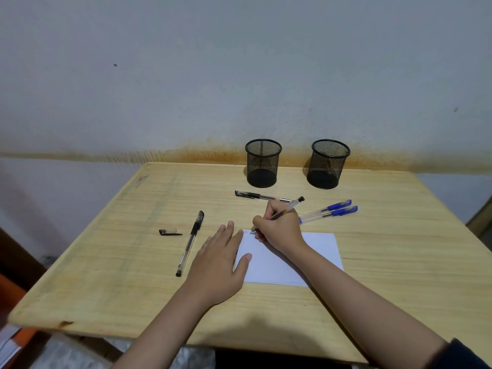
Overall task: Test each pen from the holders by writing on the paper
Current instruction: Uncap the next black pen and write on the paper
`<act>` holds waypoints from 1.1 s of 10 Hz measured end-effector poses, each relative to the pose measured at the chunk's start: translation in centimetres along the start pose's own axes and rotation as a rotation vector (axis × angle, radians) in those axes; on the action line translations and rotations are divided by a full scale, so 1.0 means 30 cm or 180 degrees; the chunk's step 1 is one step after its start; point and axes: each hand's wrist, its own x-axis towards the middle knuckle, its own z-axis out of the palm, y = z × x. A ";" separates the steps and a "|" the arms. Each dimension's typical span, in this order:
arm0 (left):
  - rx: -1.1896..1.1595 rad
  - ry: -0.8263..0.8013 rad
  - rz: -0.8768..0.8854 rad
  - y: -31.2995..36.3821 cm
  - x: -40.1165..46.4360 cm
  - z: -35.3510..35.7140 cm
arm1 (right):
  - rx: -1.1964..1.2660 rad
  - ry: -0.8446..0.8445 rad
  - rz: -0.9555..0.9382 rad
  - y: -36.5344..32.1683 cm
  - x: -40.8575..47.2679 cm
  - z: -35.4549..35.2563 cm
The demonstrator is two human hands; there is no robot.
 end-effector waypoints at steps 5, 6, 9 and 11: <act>-0.0004 -0.0024 0.0001 -0.002 0.001 0.000 | -0.0056 0.0161 -0.0059 0.001 0.001 -0.001; -0.0018 -0.0021 0.0007 -0.002 0.000 0.000 | 0.0017 0.0208 -0.0022 0.014 0.004 -0.001; -0.0042 -0.0003 0.0014 -0.005 0.000 0.003 | 0.0106 0.0287 -0.0027 0.025 0.011 0.005; -0.0065 0.0020 0.0025 -0.004 0.000 0.002 | 0.0090 0.0289 -0.0039 0.022 0.008 0.004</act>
